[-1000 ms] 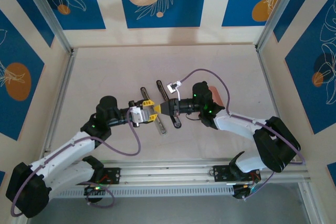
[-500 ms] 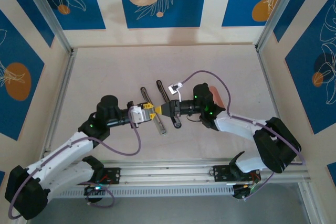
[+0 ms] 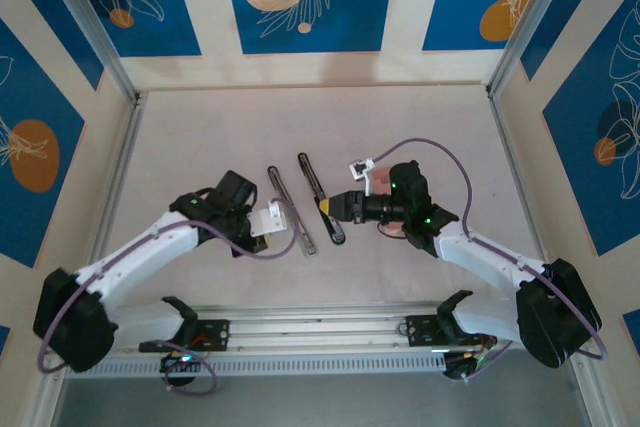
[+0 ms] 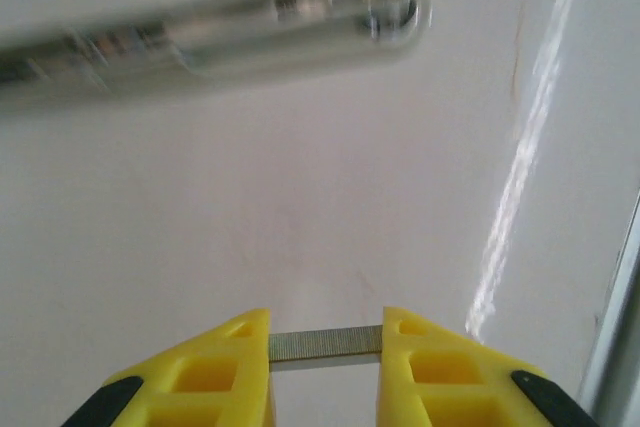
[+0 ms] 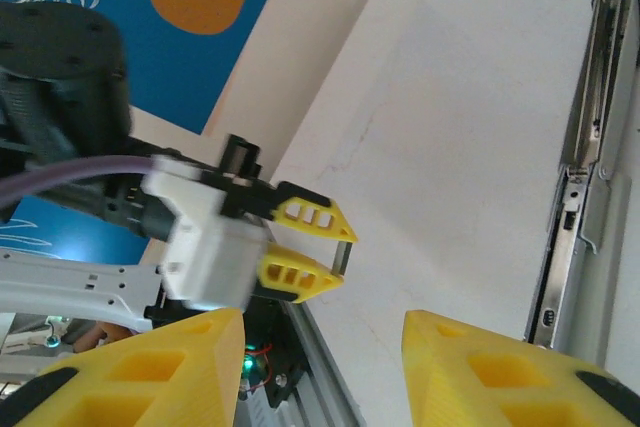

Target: Load the staples into the stapler

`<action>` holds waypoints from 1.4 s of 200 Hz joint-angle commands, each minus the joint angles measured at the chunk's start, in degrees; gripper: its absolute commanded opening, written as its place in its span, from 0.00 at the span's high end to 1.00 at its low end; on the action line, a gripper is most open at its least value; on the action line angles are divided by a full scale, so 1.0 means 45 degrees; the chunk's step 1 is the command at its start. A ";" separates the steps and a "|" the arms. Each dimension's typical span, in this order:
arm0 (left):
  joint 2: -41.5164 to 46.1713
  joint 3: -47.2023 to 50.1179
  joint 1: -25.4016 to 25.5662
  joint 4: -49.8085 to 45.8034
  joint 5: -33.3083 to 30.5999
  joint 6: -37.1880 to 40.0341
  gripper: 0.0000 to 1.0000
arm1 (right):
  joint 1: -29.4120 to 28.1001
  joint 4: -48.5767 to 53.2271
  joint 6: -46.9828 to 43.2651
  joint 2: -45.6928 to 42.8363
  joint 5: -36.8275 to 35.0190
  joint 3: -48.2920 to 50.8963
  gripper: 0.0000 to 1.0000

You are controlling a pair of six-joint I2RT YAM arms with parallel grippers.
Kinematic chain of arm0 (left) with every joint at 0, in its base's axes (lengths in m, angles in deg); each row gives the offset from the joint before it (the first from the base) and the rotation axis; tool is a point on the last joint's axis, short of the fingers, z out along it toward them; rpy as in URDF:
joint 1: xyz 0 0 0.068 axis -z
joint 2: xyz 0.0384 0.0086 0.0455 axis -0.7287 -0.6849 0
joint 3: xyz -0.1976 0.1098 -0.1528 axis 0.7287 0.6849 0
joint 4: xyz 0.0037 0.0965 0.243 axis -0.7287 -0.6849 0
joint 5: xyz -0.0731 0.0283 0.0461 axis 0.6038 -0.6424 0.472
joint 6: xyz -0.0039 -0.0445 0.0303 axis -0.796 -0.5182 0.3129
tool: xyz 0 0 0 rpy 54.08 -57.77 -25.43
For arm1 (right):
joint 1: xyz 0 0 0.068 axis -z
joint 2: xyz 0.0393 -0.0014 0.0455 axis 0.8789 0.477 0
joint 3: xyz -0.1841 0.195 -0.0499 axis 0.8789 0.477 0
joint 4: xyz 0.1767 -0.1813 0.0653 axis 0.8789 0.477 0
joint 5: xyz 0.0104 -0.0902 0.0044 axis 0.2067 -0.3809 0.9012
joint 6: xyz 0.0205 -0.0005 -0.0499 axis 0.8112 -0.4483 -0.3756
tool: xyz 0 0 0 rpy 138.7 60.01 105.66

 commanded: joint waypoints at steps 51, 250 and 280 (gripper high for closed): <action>-0.3090 -0.0514 0.0642 0.0275 -0.1466 -0.1405 0.76 | -0.0005 0.0935 -0.0655 -0.0669 -0.0692 0.0538 0.54; -0.0455 0.1271 0.0405 0.4845 -0.1173 -0.4672 0.34 | -0.2191 0.5377 -0.2409 0.1191 -0.3163 -0.2470 0.54; 0.2588 0.3181 -0.1299 0.6693 -0.0244 -0.7270 0.30 | -0.3277 0.7540 -0.2798 0.3149 -0.4227 -0.4579 0.54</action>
